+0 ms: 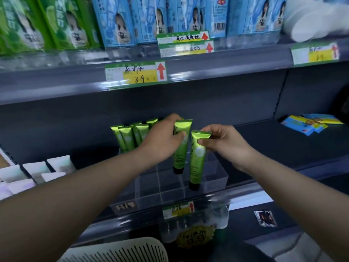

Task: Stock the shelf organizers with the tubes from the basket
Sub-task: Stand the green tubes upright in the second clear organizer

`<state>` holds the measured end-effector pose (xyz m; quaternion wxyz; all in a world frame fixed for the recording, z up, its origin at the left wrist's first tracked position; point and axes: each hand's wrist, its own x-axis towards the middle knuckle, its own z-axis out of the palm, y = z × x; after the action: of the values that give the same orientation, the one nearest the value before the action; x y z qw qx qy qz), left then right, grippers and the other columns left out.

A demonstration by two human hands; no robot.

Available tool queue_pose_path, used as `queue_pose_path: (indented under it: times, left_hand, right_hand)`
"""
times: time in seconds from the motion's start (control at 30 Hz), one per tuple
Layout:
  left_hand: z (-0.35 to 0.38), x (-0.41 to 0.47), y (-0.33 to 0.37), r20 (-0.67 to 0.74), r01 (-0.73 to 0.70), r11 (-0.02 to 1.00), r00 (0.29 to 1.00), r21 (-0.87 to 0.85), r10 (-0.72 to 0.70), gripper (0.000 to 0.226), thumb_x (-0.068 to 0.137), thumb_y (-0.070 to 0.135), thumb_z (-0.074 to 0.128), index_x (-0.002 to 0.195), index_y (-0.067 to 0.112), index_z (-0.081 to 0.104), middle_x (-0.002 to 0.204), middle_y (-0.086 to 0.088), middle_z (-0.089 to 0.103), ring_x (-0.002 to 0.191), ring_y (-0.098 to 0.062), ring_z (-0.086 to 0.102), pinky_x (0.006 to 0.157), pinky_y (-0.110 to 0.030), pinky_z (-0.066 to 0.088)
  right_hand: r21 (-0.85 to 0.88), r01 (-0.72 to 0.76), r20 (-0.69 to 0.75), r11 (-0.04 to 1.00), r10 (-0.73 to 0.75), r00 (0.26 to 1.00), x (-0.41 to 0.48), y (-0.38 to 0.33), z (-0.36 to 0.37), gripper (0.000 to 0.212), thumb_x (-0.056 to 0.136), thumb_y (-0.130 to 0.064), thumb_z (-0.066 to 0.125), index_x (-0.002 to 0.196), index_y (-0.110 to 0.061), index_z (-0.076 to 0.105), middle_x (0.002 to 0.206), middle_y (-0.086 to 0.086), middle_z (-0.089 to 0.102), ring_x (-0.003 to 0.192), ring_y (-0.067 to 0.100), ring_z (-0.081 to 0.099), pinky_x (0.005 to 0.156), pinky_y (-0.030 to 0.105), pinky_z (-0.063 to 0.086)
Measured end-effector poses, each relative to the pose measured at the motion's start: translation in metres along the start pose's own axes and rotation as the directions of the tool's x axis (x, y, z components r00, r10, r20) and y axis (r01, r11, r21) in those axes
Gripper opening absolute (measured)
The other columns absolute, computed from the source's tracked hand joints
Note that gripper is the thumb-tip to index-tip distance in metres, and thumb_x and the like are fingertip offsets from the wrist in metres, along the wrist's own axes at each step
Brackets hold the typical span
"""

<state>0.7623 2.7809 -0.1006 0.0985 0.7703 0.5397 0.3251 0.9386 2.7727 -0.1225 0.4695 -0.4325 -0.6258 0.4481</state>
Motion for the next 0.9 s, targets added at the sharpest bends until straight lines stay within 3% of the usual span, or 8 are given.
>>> queue_pose_path:
  times: [0.13, 0.27, 0.5, 0.67, 0.9]
  left_hand:
    - [0.008, 0.032, -0.002, -0.01, -0.014, 1.0, 1.0, 0.028, 0.014, 0.017, 0.085, 0.022, 0.062, 0.1, 0.018, 0.054, 0.074, 0.006, 0.052, 0.072, -0.016, 0.048, 0.06, -0.025, 0.027]
    - [0.013, 0.063, -0.007, 0.015, -0.016, 0.999, 1.0, 0.037, 0.016, 0.012, 0.085, 0.023, 0.061, 0.091, 0.023, 0.05, 0.072, 0.008, 0.052, 0.068, -0.015, 0.049, 0.057, -0.025, 0.027]
    - [0.023, 0.109, -0.016, 0.011, -0.011, 0.999, 1.0, 0.04, 0.01, 0.013, 0.084, 0.023, 0.062, 0.095, 0.021, 0.055, 0.083, 0.005, 0.057, 0.073, -0.013, 0.052, 0.056, -0.023, 0.03]
    - [0.039, 0.129, -0.029, -0.038, 0.004, 1.0, 0.999, 0.015, -0.003, 0.019, 0.085, 0.021, 0.062, 0.102, 0.014, 0.058, 0.087, 0.003, 0.055, 0.076, -0.013, 0.05, 0.054, -0.021, 0.028]
    - [0.056, 0.151, -0.047, -0.086, -0.001, 0.997, 0.996, 0.084, 0.008, 0.021, 0.082, 0.02, 0.065, 0.101, 0.013, 0.061, 0.092, 0.003, 0.056, 0.083, -0.013, 0.052, 0.067, -0.022, 0.037]
  right_hand:
    - [-0.049, 0.035, -0.023, 0.998, -0.036, 0.999, 0.027, 0.0, -0.016, 0.018, 0.083, 0.003, 0.064, 0.078, -0.014, 0.064, 0.076, 0.003, 0.064, 0.075, 0.018, 0.057, 0.073, 0.031, 0.048]
    - [-0.064, 0.069, -0.046, 0.996, -0.072, 0.996, 0.056, 0.002, -0.028, 0.02, 0.083, 0.004, 0.063, 0.077, -0.015, 0.063, 0.073, 0.002, 0.064, 0.072, 0.015, 0.059, 0.071, 0.028, 0.051]
    - [-0.176, 0.092, -0.06, 0.98, -0.104, 0.993, 0.098, 0.012, -0.043, 0.025, 0.081, 0.003, 0.065, 0.073, -0.02, 0.064, 0.076, 0.004, 0.065, 0.077, 0.02, 0.061, 0.087, 0.047, 0.051]
    - [-0.217, 0.126, -0.087, 0.968, -0.148, 0.985, 0.123, 0.018, -0.047, 0.021, 0.08, 0.005, 0.064, 0.078, -0.016, 0.063, 0.08, 0.01, 0.061, 0.077, 0.02, 0.056, 0.087, 0.049, 0.05]
    - [-0.249, 0.153, -0.104, 0.957, -0.183, 0.978, 0.145, 0.038, -0.042, 0.021, 0.08, 0.005, 0.064, 0.078, -0.015, 0.064, 0.076, 0.004, 0.061, 0.077, 0.016, 0.056, 0.086, 0.044, 0.051]
